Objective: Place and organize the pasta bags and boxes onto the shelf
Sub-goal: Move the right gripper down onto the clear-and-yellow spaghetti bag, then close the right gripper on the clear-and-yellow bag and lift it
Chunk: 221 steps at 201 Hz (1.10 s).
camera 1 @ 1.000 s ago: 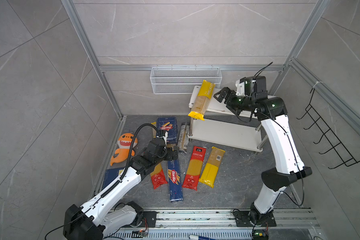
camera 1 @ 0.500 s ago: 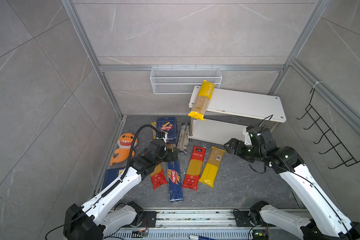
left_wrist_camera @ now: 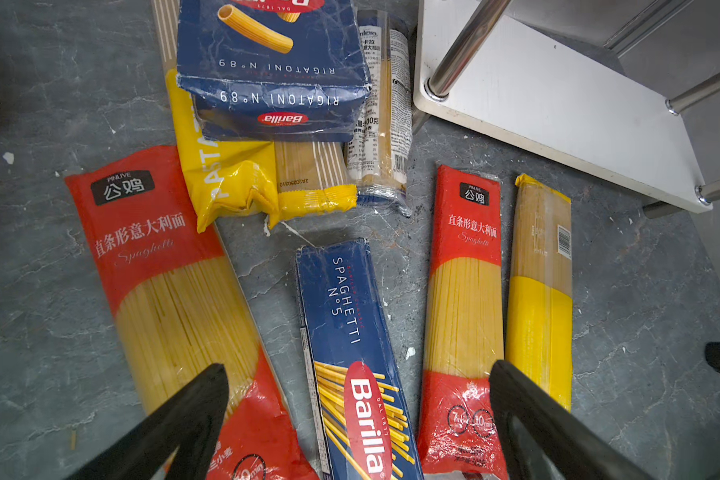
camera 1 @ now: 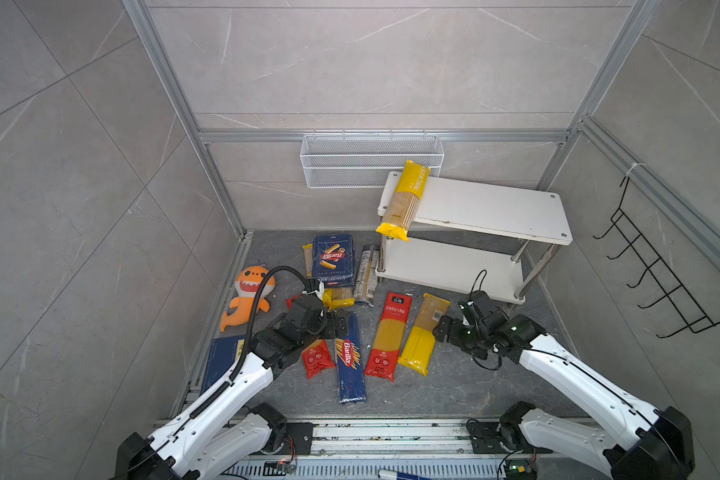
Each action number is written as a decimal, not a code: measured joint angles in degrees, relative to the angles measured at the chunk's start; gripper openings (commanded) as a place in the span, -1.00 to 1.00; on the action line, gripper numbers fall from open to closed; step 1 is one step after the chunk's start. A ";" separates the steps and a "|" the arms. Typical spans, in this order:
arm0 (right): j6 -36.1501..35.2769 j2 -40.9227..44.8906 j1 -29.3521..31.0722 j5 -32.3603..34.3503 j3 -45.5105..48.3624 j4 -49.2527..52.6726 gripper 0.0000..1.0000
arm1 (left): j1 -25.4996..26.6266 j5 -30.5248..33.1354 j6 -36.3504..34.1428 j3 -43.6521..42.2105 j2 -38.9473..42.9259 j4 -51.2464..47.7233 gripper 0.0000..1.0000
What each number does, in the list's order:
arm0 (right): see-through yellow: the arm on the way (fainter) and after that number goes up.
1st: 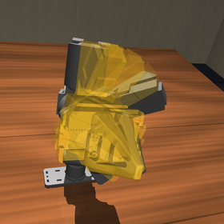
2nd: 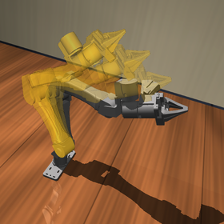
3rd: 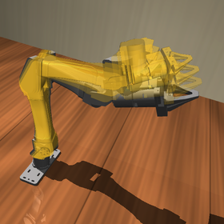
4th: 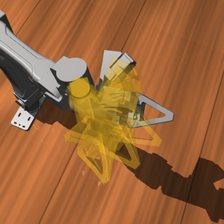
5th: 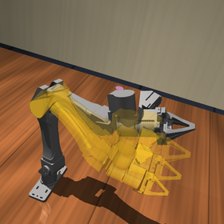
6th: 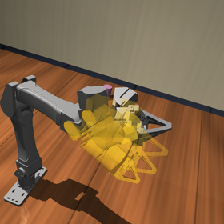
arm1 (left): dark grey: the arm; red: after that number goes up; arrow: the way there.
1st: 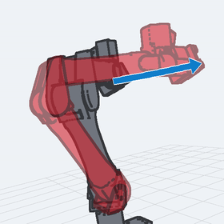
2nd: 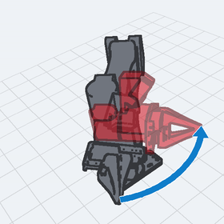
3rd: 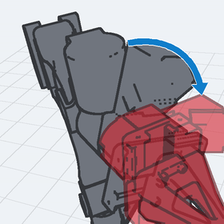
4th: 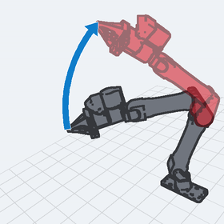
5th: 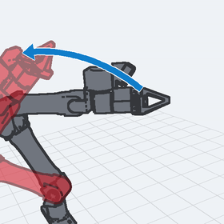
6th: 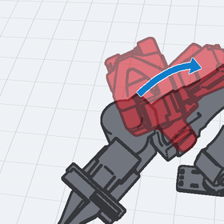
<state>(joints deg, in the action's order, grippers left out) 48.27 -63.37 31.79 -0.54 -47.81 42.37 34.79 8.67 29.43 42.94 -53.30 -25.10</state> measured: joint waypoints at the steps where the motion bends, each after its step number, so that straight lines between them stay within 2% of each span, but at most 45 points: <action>1: 0.04 -0.28 0.07 -0.02 0.02 -0.24 0.98 | 0.00 0.00 0.04 -0.02 0.11 -0.11 1.00; 102: 4.22 -18.38 6.01 4.87 1.25 -10.56 0.98 | 0.00 0.17 0.87 -2.01 3.63 -1.73 1.00; 221: 6.60 -32.33 12.44 8.28 -5.73 -11.65 0.97 | 0.00 0.17 0.83 -5.05 4.35 -1.77 1.00</action>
<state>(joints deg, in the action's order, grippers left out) 54.87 -95.70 44.23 7.75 -53.54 30.72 34.79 8.84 30.26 37.89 -48.95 -26.87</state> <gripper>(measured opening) 0.990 0.999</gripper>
